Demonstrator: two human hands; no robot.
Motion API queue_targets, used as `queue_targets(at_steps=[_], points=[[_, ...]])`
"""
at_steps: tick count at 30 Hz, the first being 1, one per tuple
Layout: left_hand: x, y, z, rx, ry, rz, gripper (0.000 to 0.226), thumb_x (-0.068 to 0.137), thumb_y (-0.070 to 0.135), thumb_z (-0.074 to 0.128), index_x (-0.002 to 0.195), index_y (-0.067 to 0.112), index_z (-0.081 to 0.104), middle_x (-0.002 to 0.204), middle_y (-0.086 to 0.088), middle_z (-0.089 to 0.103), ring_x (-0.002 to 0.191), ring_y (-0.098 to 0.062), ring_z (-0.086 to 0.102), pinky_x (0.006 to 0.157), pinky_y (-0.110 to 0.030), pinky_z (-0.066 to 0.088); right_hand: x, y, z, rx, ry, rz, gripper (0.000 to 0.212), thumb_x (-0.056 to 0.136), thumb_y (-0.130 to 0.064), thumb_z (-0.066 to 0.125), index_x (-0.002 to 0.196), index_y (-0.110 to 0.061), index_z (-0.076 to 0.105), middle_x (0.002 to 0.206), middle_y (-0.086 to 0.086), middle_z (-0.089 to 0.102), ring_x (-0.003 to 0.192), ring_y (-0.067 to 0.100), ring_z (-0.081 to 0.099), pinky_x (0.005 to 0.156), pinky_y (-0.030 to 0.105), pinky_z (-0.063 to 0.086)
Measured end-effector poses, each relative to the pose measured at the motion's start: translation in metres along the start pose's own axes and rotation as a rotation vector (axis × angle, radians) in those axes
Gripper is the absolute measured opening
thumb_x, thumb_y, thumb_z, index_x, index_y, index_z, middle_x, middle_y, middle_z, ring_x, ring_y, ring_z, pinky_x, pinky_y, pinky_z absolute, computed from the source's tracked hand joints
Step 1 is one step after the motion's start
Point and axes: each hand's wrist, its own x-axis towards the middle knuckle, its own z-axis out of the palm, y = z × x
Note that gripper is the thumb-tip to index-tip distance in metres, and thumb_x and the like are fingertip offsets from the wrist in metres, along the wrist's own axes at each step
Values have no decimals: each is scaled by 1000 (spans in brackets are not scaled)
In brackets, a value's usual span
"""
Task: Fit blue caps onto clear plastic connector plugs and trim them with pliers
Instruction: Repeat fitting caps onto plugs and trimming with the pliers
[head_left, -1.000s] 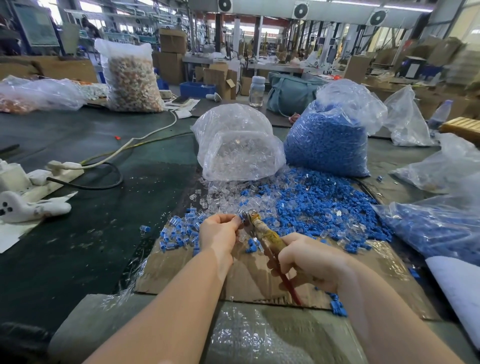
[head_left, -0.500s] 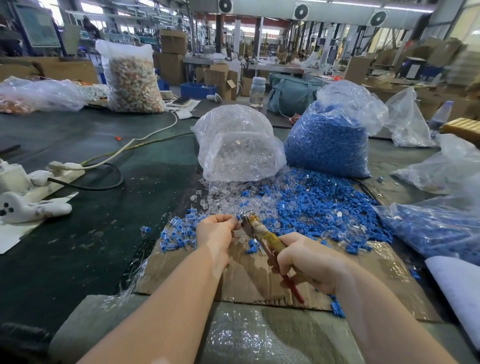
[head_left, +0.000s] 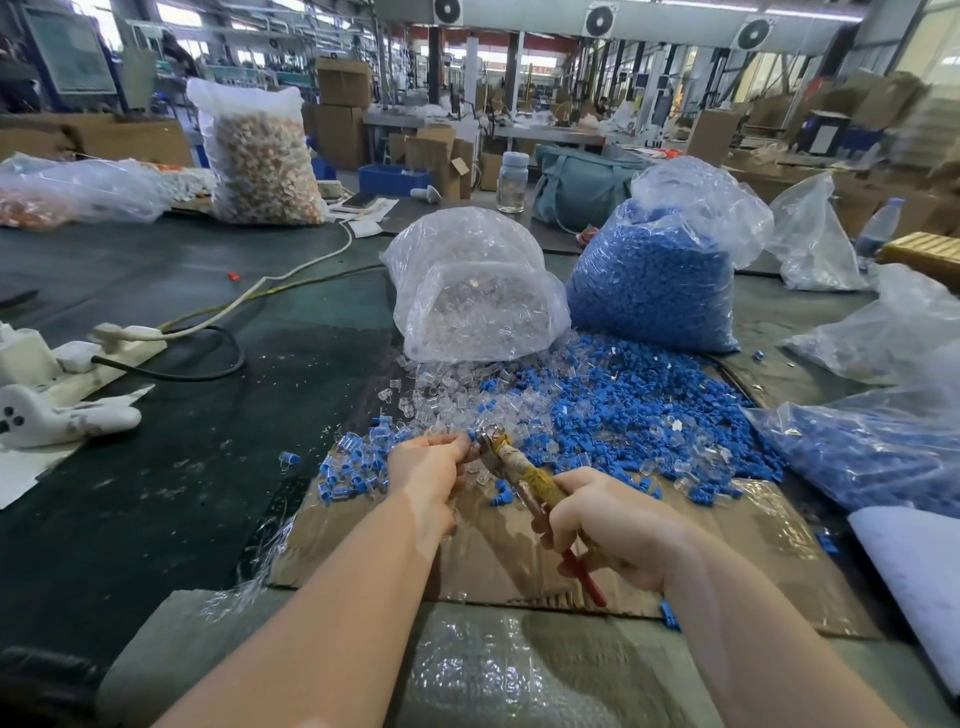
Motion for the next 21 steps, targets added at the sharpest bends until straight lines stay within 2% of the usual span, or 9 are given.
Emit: queue_targets(at_steps=[4, 9, 13, 17, 21], points=[[-2, 0, 2, -27, -15, -25, 11, 85, -1, 61, 77, 6, 64, 62, -5, 60, 32, -3, 45, 32, -14, 37, -2, -1, 2, 31, -30, -19, 23, 74, 8, 48, 88, -11, 47, 93, 12, 46, 86, 26, 47, 86, 45, 50], [-1, 2, -2, 6, -20, -21, 6, 86, 2, 60, 82, 6, 64, 68, -5, 61, 44, -7, 46, 36, -15, 39, -4, 1, 0, 6, -58, -20, 24, 73, 8, 49, 89, -10, 48, 96, 12, 45, 86, 26, 48, 80, 38, 50], [1, 1, -3, 44, -32, 4, 7, 87, 3, 61, 81, 6, 63, 67, -5, 61, 44, -7, 45, 36, -15, 38, -3, 3, 0, -10, -60, -11, 25, 70, 5, 51, 90, -10, 50, 97, 14, 46, 83, 27, 52, 91, 48, 48], [3, 1, -5, 50, -39, 1, 9, 86, 0, 61, 79, 4, 62, 63, -7, 60, 31, -4, 42, 33, -15, 36, -1, 3, 1, 14, -62, -8, 33, 73, 7, 48, 99, -13, 52, 94, 13, 50, 82, 27, 54, 79, 40, 49], [5, 1, -6, 36, -36, -22, 7, 86, -1, 61, 81, 3, 64, 60, -5, 61, 32, -3, 43, 35, -15, 38, -1, 1, 3, 8, -15, -6, 40, 74, 8, 48, 108, -14, 51, 93, 13, 52, 79, 25, 55, 69, 34, 48]])
